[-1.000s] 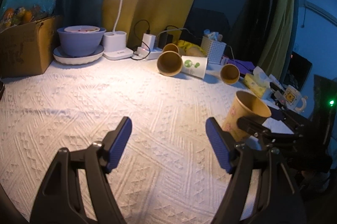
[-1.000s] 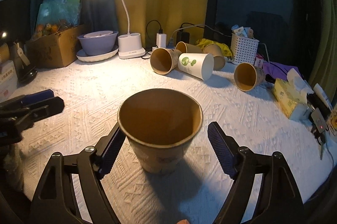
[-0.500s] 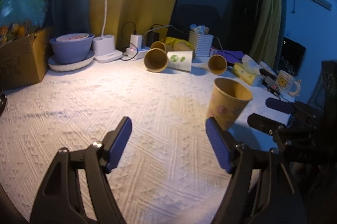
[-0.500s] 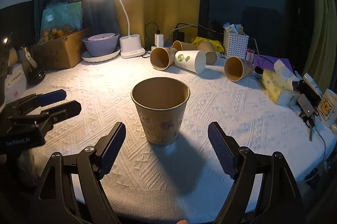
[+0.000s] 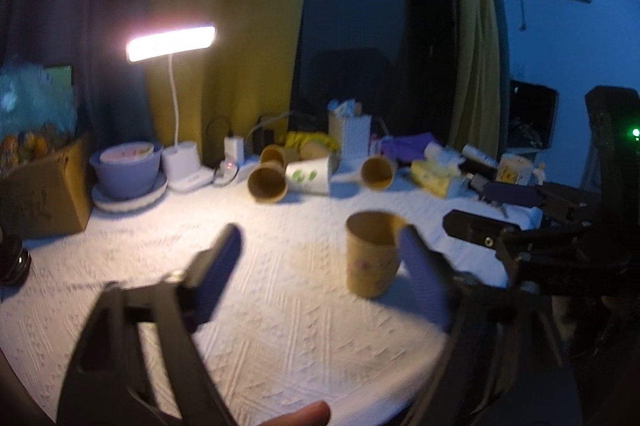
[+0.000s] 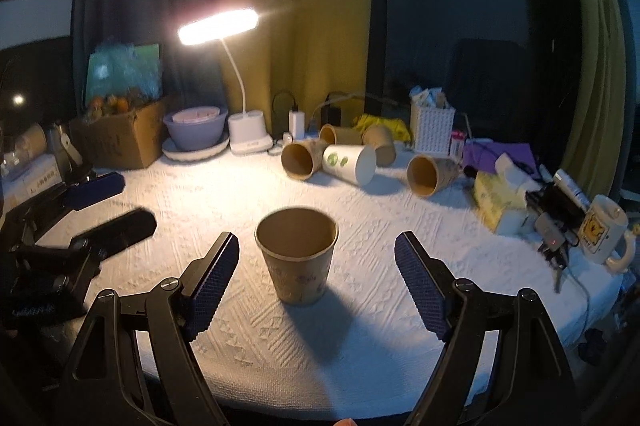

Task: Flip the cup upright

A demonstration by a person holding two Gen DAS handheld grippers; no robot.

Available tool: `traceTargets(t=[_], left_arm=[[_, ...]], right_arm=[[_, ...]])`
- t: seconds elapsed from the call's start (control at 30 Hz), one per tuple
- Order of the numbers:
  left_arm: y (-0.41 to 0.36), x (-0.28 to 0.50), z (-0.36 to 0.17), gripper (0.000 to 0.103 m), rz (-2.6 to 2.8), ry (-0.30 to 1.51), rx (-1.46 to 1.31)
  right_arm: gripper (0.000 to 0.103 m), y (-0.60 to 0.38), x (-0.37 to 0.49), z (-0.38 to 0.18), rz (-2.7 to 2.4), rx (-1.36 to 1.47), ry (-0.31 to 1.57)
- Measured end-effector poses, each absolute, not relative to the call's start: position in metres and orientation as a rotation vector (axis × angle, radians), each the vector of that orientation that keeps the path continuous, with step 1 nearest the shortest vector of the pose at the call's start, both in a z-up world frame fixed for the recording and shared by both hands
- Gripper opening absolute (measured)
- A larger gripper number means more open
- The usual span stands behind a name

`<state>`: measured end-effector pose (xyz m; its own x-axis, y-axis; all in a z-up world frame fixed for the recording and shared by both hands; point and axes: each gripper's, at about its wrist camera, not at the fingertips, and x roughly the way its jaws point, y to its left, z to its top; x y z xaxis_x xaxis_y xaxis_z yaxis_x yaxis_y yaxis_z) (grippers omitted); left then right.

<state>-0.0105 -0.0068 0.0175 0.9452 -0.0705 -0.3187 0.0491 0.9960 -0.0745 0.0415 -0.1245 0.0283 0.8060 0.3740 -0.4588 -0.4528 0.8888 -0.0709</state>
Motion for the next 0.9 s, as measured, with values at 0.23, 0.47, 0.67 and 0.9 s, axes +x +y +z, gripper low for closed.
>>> traceTargets(t=[0.23,0.47,0.67,0.9], left_arm=[[-0.015,-0.024,0.046,0.093,-0.067,0.24,-0.052],[-0.019,-0.032,0.066,0.093,-0.037,0.193,-0.021],[-0.011,-0.044,0.08,0.093,-0.013,0.144,-0.044],[-0.004,-0.044,0.074,0.093,0.018,0.168,-0.059]], right_arm=[[0.083,-0.134,0.032,0.054,0.444,-0.164,0.399],[0.083,-0.139,0.017,0.08,0.439,-0.161,0.338],[0.083,-0.14,0.009,0.094,0.438,-0.159,0.299],[0.083,-0.135,0.012,0.093,0.462,-0.155,0.327]])
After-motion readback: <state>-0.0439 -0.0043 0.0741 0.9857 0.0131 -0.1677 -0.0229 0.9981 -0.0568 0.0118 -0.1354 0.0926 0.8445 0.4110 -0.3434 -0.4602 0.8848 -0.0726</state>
